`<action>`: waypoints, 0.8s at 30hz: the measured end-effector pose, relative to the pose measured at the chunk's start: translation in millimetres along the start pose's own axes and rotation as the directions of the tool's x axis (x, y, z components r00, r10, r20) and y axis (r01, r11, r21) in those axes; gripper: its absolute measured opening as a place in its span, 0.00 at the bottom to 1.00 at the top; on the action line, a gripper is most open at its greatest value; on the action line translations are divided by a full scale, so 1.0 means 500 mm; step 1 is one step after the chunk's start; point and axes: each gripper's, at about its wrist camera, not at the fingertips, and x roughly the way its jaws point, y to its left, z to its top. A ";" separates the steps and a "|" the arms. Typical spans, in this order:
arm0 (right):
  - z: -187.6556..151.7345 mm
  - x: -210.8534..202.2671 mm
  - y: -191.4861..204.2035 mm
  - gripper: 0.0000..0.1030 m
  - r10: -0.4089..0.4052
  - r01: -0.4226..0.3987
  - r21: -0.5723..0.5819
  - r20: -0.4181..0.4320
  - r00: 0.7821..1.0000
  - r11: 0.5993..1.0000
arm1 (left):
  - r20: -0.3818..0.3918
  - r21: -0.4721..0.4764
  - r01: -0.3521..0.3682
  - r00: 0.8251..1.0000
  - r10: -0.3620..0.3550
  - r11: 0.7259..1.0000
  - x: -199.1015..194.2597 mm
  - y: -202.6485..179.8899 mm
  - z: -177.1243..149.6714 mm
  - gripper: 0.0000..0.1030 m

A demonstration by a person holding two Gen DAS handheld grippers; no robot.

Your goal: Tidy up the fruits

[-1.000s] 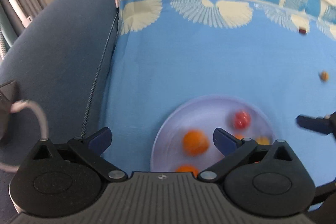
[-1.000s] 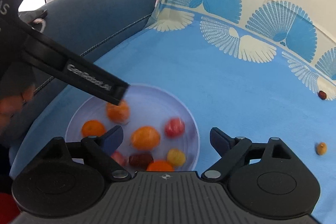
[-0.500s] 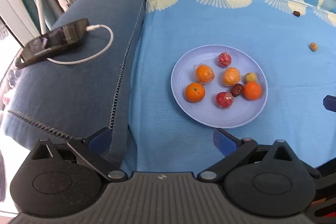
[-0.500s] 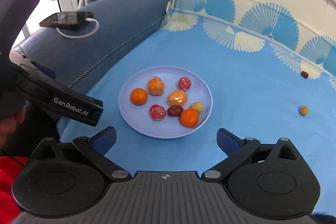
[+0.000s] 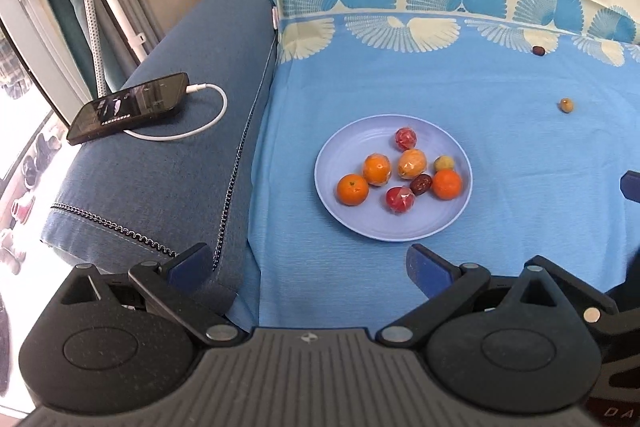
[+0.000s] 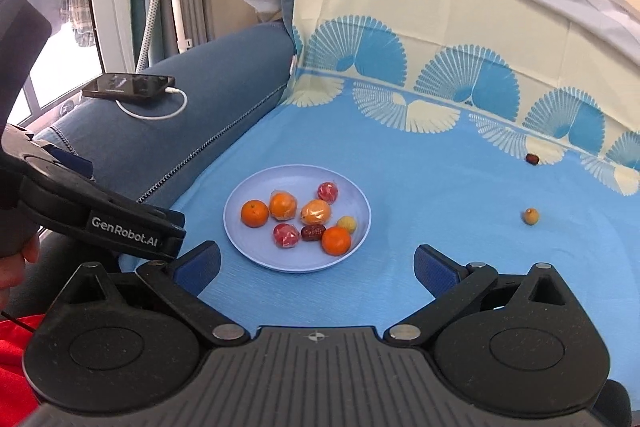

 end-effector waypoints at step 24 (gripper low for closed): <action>-0.008 -0.010 0.002 0.99 -0.005 0.005 0.010 -0.009 1.000 1.000 | 0.010 -0.010 0.007 1.000 -0.007 1.000 -0.001 0.011 -0.009 1.00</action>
